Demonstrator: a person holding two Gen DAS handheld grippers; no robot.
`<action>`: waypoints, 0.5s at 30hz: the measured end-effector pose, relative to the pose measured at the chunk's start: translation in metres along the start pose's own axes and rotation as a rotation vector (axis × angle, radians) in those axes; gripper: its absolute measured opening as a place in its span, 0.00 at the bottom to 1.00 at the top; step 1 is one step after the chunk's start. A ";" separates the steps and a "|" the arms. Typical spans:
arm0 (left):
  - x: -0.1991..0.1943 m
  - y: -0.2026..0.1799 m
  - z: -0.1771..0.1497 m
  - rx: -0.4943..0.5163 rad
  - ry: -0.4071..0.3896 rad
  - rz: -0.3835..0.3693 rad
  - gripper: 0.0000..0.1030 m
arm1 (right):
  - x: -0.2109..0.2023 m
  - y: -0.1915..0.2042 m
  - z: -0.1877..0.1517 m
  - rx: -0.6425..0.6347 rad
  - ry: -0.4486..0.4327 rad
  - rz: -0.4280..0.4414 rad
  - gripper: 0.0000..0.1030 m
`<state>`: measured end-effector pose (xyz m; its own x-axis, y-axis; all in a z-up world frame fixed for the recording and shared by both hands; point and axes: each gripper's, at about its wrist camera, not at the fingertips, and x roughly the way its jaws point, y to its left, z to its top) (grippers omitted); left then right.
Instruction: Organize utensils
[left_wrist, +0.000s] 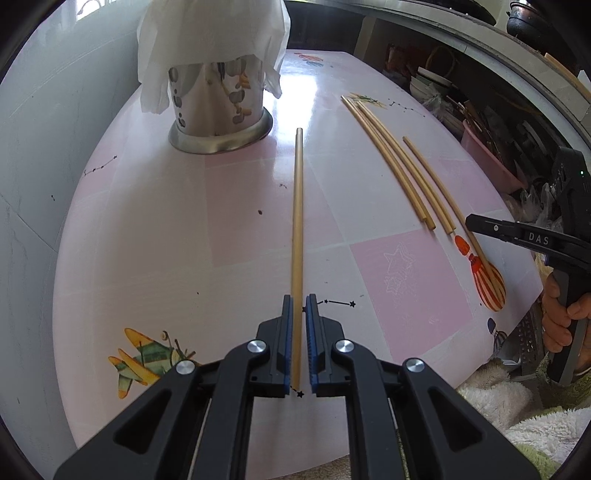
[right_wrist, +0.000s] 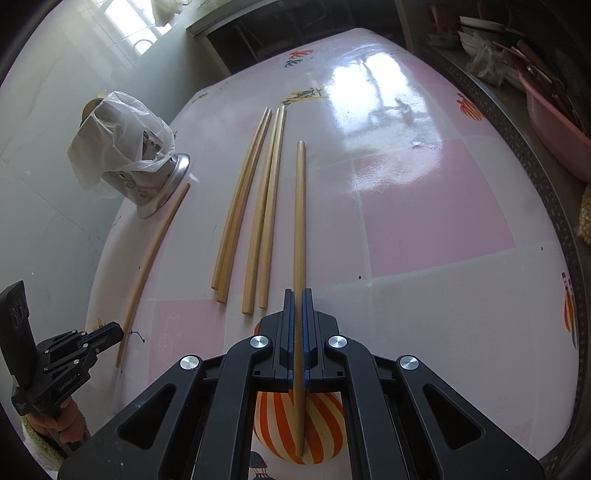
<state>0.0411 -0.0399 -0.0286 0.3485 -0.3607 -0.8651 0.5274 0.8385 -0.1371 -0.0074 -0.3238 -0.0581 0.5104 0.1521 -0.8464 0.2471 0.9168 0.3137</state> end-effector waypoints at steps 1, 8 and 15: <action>-0.003 0.001 0.002 -0.003 -0.015 -0.002 0.12 | 0.000 0.000 0.000 0.001 0.002 0.013 0.03; -0.017 0.010 0.018 -0.058 -0.125 -0.010 0.57 | -0.013 0.006 0.005 -0.039 -0.052 0.029 0.12; -0.017 0.023 0.029 -0.114 -0.198 -0.072 0.70 | -0.014 0.012 0.016 -0.075 -0.095 0.003 0.22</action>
<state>0.0697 -0.0264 -0.0026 0.4644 -0.4851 -0.7409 0.4698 0.8441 -0.2582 0.0015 -0.3212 -0.0358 0.5875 0.1225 -0.7999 0.1849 0.9420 0.2801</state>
